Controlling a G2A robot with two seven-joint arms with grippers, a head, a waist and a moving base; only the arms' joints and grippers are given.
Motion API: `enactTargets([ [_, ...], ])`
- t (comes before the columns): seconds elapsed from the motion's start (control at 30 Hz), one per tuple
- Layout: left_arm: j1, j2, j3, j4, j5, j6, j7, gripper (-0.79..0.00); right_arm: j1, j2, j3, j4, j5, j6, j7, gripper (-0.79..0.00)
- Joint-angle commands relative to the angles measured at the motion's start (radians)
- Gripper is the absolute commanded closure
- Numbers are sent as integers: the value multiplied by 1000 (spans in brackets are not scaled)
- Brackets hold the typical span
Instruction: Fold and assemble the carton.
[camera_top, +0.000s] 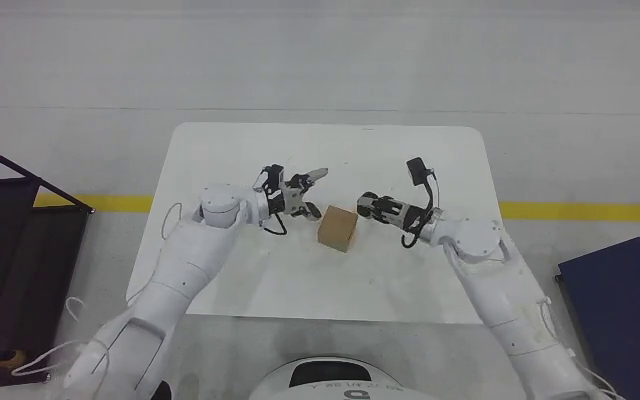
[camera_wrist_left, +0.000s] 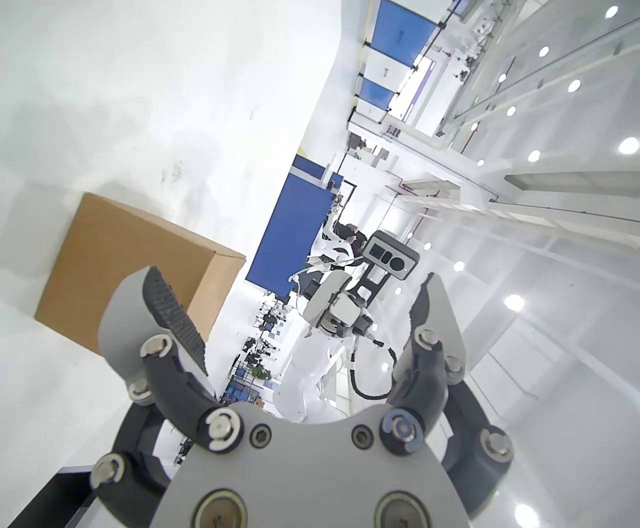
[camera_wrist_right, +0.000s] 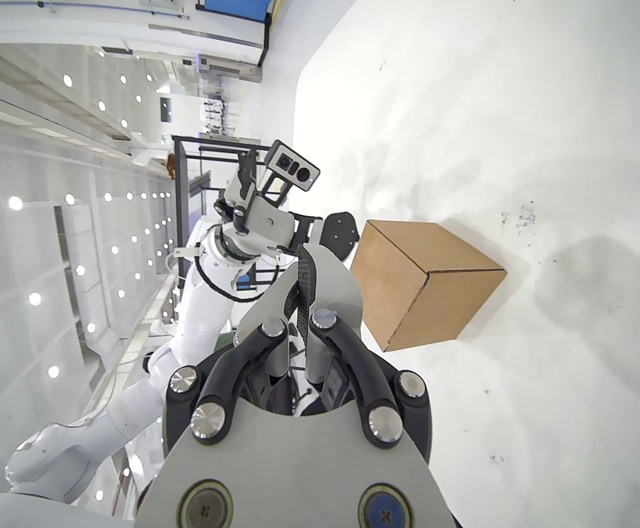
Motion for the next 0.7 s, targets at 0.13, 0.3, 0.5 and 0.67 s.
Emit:
enactTargets([
  [0.13,88,40,-120,-111,58,-11,84,-785,24,3,-87,-87,-249,102,4,0],
  [0.3,174,68,-213,-192,82,3,118,-785,58,-8,-164,-90,-330,164,-22,0],
  [0.5,233,81,-240,-271,125,40,143,-785,132,-31,-261,-15,-387,215,-36,0],
  [0.67,235,82,-241,-274,125,41,143,-785,187,-45,-316,48,-416,234,-11,0],
])
